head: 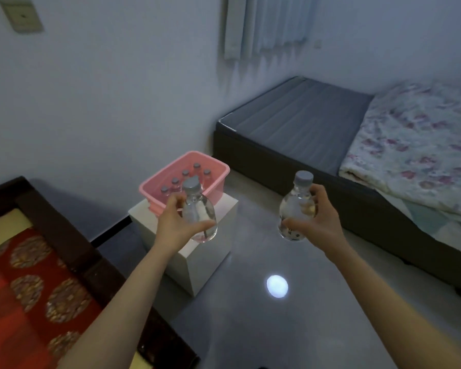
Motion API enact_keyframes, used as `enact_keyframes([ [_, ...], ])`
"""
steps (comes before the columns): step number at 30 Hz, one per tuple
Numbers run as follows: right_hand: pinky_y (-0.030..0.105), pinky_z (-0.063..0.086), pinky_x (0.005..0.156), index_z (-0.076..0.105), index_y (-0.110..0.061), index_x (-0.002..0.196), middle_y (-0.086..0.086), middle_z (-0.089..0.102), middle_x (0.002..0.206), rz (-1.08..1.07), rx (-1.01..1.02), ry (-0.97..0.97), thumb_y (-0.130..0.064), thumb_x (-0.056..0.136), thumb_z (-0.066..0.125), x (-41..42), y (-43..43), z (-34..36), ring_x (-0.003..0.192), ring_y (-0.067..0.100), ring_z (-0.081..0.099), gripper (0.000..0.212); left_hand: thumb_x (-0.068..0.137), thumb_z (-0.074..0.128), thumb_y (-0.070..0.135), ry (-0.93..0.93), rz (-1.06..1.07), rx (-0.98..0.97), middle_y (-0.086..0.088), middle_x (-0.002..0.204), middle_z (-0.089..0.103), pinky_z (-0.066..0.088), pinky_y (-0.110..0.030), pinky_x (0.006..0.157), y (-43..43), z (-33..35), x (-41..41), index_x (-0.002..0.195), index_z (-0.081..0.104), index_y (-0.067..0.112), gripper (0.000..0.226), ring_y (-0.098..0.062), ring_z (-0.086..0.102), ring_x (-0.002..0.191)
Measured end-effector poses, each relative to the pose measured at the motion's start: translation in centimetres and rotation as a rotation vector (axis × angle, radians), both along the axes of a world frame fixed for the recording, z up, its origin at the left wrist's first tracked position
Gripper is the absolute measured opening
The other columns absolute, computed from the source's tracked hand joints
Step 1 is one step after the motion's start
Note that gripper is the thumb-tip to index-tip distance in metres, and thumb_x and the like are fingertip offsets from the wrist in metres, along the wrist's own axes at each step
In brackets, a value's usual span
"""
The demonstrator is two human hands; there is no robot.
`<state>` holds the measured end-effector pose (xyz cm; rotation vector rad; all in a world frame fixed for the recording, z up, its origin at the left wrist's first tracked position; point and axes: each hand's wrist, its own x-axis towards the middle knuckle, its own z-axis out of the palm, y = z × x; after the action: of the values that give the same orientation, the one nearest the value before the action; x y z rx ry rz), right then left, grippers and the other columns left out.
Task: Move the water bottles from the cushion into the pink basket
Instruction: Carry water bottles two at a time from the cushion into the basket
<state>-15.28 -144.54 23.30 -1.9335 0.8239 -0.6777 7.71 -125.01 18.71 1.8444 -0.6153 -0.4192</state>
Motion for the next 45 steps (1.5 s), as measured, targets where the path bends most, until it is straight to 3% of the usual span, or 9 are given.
enact_keyframes([
  [10,0.035,0.046,0.087,0.04,-0.034,0.119,-0.003,0.056,0.116,0.185,0.022,0.045,-0.016,0.064,0.085,10.5,-15.1,-0.7,0.105,0.019,0.058,0.073,0.05,0.091,0.034,-0.003,0.232,0.013,0.016,0.101,0.057,0.044,-0.021,0.072,-9.9,-2.6,4.9,0.11,0.047,0.027,0.075,-0.001,0.055,0.092],
  [14,0.028,0.045,0.082,0.039,-0.04,0.116,-0.008,0.056,0.113,0.287,0.04,0.083,-0.02,0.064,0.086,16.6,-18.9,-3.0,0.105,0.014,0.058,0.072,0.057,0.089,0.033,-0.004,0.278,0.05,0.009,0.112,0.057,0.043,-0.025,0.079,-12.6,-3.8,8.2,0.12,0.045,0.023,0.078,-0.012,0.056,0.101],
  [21,0.021,0.045,0.077,0.042,-0.053,0.101,-0.013,0.06,0.106,0.422,0.079,0.153,-0.024,0.056,0.087,29.1,-24.4,-6.3,0.1,0.007,0.06,0.07,0.065,0.085,0.025,0.006,0.267,-0.016,0.031,0.105,0.062,0.045,-0.007,0.07,-18.2,-4.9,15.9,0.104,0.044,0.066,0.069,0.009,0.06,0.095],
  [24,0.02,0.047,0.075,0.044,-0.036,0.111,-0.01,0.062,0.107,0.489,0.065,0.185,-0.024,0.057,0.087,33.3,-25.5,-7.3,0.097,0.009,0.062,0.07,0.064,0.086,0.016,-0.007,0.262,-0.003,0.048,0.098,0.056,0.04,0.004,0.067,-19.7,-5.7,18.3,0.098,0.048,0.069,0.074,0.024,0.054,0.091],
  [27,0.029,0.053,0.079,0.046,-0.026,0.113,-0.009,0.063,0.105,0.534,0.067,0.218,-0.022,0.058,0.088,36.1,-26.1,-8.7,0.095,0.012,0.064,0.069,0.063,0.087,0.019,0.089,0.303,0.007,0.033,0.104,0.063,0.046,-0.007,0.076,-20.7,-7.7,19.7,0.105,0.049,0.053,0.066,0.011,0.059,0.099],
  [33,0.012,0.05,0.069,0.051,-0.026,0.112,-0.016,0.065,0.098,0.672,0.064,0.278,-0.017,0.059,0.089,43.0,-27.8,-12.3,0.085,0.0,0.065,0.066,0.074,0.08,0.019,0.235,0.392,0.036,0.01,0.126,0.059,0.047,-0.024,0.093,-23.2,-11.5,23.1,0.139,0.041,0.025,0.076,-0.006,0.058,0.111],
  [37,0.008,0.048,0.068,0.052,-0.03,0.112,-0.016,0.066,0.099,0.771,0.077,0.345,-0.015,0.057,0.089,45.9,-28.0,-15.6,0.087,-0.002,0.064,0.068,0.078,0.076,0.023,0.306,0.498,0.096,0.009,0.115,0.065,0.048,-0.014,0.084,-24.4,-13.9,23.6,0.131,0.053,0.015,0.058,-0.004,0.062,0.107],
  [40,0.01,0.051,0.069,0.053,-0.037,0.112,-0.015,0.068,0.1,0.82,0.122,0.35,-0.008,0.059,0.087,47.4,-28.3,-18.3,0.086,-0.003,0.067,0.069,0.079,0.075,0.021,0.302,0.517,0.193,-0.002,0.124,0.061,0.04,-0.037,0.104,-25.4,-15.5,24.3,0.126,0.058,0.012,0.05,-0.019,0.051,0.121],
  [45,0.028,0.052,0.088,0.052,-0.024,0.128,-0.005,0.065,0.119,0.95,0.074,0.472,-0.019,0.057,0.089,50.2,-28.8,-21.9,0.107,0.012,0.062,0.08,0.075,0.078,0.025,0.319,0.632,0.35,-0.007,0.122,0.043,0.029,-0.03,0.105,-26.7,-17.4,25.3,0.119,0.064,0.014,0.047,-0.022,0.036,0.119],
])
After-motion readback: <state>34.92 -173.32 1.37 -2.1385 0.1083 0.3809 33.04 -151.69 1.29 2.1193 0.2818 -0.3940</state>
